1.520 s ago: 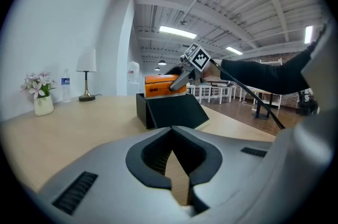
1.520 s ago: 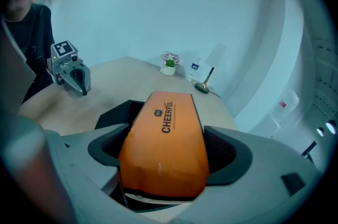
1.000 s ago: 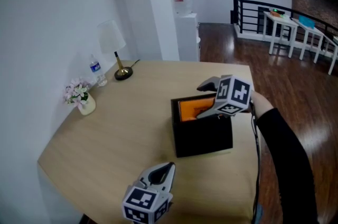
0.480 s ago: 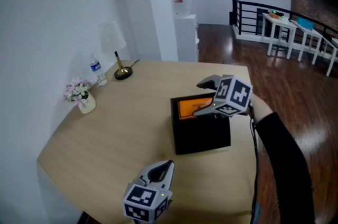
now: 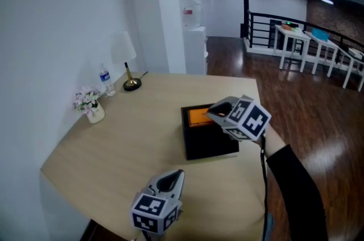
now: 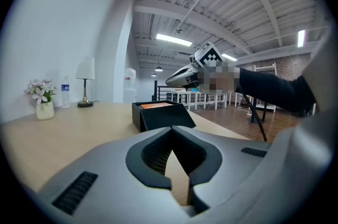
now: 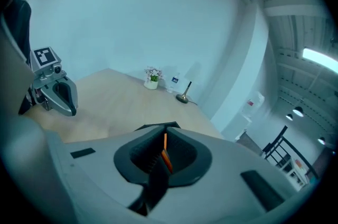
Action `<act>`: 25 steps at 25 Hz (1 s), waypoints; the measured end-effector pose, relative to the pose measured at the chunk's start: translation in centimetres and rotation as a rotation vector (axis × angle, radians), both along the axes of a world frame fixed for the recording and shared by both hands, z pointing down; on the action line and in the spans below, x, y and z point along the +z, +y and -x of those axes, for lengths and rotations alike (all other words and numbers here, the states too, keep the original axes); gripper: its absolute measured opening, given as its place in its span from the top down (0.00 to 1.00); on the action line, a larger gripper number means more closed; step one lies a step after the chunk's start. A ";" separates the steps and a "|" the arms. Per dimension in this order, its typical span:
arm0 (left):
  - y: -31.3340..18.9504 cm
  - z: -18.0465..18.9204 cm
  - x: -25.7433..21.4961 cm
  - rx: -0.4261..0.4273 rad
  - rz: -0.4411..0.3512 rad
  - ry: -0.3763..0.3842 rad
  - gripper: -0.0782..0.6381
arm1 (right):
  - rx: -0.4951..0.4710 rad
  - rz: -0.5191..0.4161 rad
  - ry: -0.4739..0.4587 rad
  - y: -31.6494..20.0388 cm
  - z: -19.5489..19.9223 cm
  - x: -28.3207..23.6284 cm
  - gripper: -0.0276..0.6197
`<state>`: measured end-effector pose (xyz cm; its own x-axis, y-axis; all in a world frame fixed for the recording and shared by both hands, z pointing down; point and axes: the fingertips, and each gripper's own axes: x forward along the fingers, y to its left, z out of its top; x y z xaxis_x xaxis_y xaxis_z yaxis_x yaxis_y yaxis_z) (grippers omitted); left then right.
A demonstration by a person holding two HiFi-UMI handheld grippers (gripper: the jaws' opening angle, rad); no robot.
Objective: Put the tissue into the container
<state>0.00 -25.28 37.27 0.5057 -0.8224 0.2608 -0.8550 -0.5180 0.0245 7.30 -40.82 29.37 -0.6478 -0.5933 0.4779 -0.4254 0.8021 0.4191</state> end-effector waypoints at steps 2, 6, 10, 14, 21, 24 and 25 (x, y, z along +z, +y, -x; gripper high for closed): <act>0.9 0.1 -0.3 0.012 -0.009 0.008 0.88 | 0.049 -0.009 -0.032 2.0 -0.3 -0.4 0.94; 2.7 0.3 -0.8 0.031 -0.030 0.027 0.88 | 0.148 -0.007 -0.083 6.7 -1.1 -0.4 0.95; 4.5 0.6 -0.6 0.053 -0.034 0.036 0.88 | 0.238 0.037 -0.153 11.5 -1.7 0.6 0.95; 6.2 0.8 -0.3 0.069 -0.044 0.027 0.88 | 0.354 0.075 -0.220 15.6 -2.2 2.6 0.95; 8.8 1.8 1.6 0.088 -0.023 0.014 0.88 | 0.459 0.176 -0.398 22.1 -0.2 7.9 0.95; 9.4 2.3 3.0 0.086 -0.006 0.009 0.88 | 0.490 0.214 -0.433 23.7 0.7 10.6 0.95; 9.4 2.6 3.5 0.082 0.000 0.008 0.88 | 0.501 0.219 -0.444 23.9 0.9 11.3 0.95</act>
<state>-2.61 -15.86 40.73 0.5736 -0.7781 0.2561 -0.8094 -0.5864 0.0312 6.39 -16.88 40.69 -0.4835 -0.7913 0.3741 -0.8590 0.5112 -0.0288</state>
